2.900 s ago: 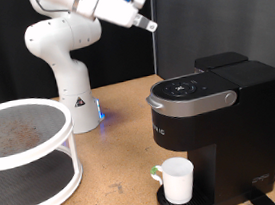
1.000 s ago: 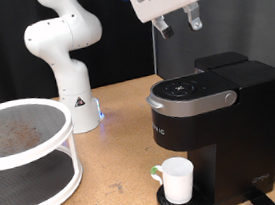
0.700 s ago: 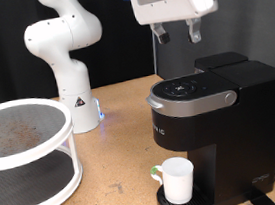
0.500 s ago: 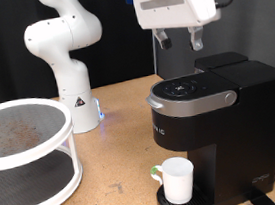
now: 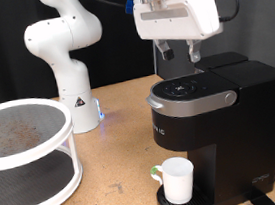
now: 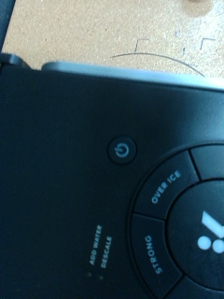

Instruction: Make a cup of coffee with the keurig machine

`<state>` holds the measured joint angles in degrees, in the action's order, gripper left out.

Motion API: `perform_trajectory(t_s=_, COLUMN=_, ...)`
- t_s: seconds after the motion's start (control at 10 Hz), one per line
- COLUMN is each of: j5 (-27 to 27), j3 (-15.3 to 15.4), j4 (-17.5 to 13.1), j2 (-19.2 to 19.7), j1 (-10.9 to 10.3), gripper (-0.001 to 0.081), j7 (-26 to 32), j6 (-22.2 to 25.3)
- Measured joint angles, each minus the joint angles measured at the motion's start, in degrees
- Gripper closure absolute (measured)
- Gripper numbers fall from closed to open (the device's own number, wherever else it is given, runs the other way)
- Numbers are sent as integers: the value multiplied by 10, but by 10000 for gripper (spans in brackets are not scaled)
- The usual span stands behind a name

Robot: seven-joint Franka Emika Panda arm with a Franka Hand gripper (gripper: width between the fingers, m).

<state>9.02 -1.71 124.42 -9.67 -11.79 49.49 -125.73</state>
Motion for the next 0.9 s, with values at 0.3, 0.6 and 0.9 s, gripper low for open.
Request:
perform_trajectory(t_s=0.3, j5=0, j3=0, j4=13, j2=7, j1=0, gripper=443, j7=7, j6=1)
perform_trajectory(t_s=0.6, j5=-5, j3=0, j4=27, j2=21, j1=0, gripper=744, j7=6, j6=-3)
perform_trajectory(t_s=0.9, j5=-5, j3=0, j4=34, j2=32, j1=1, gripper=802, j7=6, j6=-23)
